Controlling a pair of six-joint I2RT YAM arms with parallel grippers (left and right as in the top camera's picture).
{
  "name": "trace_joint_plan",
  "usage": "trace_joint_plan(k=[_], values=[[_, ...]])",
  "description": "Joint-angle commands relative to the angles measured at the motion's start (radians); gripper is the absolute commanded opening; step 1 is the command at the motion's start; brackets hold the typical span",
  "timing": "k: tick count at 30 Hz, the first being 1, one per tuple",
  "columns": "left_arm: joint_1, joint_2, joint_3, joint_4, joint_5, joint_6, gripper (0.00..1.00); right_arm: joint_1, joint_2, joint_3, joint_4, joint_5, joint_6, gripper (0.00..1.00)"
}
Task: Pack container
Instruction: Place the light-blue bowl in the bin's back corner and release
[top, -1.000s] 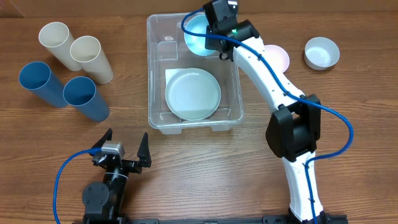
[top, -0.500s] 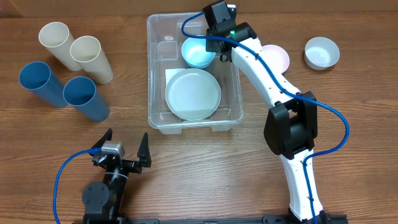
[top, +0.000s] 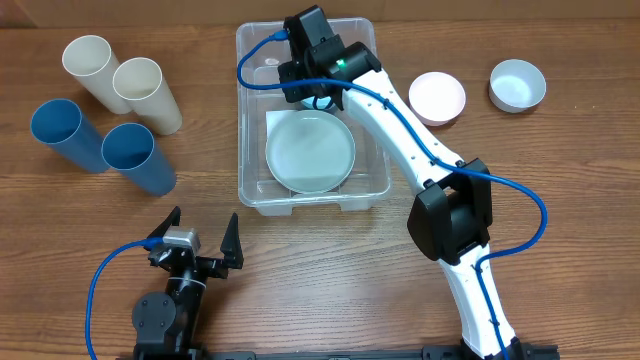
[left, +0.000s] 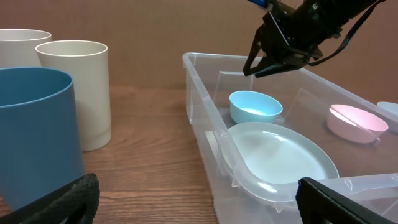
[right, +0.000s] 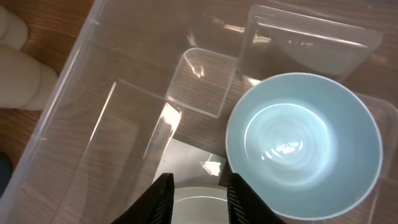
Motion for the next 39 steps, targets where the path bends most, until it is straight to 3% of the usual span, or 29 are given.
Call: trace_joint_plan(k=[1, 13, 39], values=[[0.01, -0.008, -0.003, -0.002, 0.01, 0.008, 1.0, -0.006, 0.054, -0.002, 0.014, -0.064, -0.01, 0.31], [0.01, -0.008, -0.003, -0.002, 0.011, 0.008, 1.0, -0.006, 0.146, -0.002, 0.035, -0.113, -0.006, 0.3], [0.01, -0.008, -0.003, -0.002, 0.011, 0.008, 1.0, -0.067, 0.157, 0.049, 0.032, -0.083, 0.037, 0.31]])
